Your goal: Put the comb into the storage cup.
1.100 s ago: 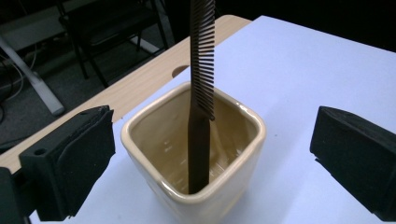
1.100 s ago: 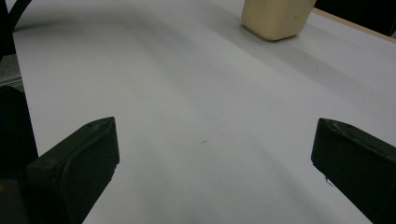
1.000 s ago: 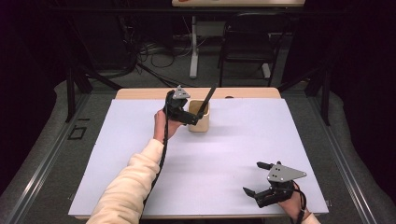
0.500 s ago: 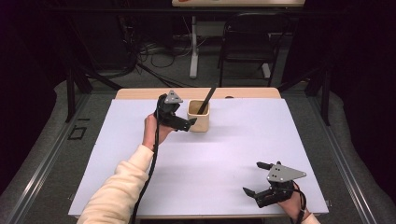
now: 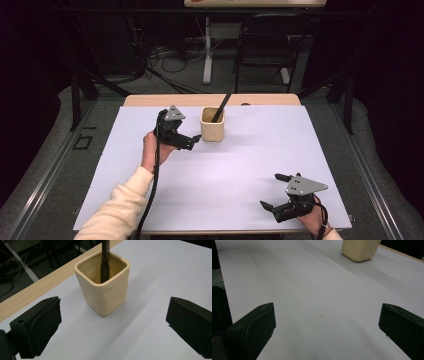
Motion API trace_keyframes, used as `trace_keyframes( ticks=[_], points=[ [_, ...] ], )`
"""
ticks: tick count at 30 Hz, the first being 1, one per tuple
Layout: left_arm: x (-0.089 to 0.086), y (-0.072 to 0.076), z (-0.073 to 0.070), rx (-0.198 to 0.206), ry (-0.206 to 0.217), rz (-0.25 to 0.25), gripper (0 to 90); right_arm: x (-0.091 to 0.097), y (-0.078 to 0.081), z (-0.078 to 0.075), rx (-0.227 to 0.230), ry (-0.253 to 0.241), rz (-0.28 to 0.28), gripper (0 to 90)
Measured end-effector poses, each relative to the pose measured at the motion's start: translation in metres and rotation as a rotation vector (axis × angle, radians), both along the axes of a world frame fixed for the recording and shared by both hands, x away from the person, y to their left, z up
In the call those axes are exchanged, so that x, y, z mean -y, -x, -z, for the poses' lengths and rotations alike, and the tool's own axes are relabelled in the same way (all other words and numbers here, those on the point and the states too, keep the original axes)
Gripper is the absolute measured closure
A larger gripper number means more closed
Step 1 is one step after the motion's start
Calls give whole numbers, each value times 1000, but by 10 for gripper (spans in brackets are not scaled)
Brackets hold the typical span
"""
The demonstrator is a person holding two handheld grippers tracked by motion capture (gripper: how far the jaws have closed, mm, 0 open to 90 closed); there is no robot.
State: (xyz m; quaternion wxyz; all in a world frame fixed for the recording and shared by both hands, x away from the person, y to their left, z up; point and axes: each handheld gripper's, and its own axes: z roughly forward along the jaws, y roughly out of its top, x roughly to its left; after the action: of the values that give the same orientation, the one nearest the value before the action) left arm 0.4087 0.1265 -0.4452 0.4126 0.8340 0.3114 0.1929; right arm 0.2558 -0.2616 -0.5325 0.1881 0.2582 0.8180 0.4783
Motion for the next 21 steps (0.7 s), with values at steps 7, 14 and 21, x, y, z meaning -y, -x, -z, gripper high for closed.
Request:
trace_keyframes(
  ticks=[7, 14, 21],
  points=[
    [-13, 15, 4, -5, 0, -13, 0, 0, 0, 0, -2, 2, 1, 5],
    [-28, 29, 8, -14, 4, -29, 0, 0, 0, 0, -2, 2, 1, 4],
    [-44, 44, 13, -21, 10, -52, 0, 0, 0, 0, -2, 5, 1, 5]
  ],
)
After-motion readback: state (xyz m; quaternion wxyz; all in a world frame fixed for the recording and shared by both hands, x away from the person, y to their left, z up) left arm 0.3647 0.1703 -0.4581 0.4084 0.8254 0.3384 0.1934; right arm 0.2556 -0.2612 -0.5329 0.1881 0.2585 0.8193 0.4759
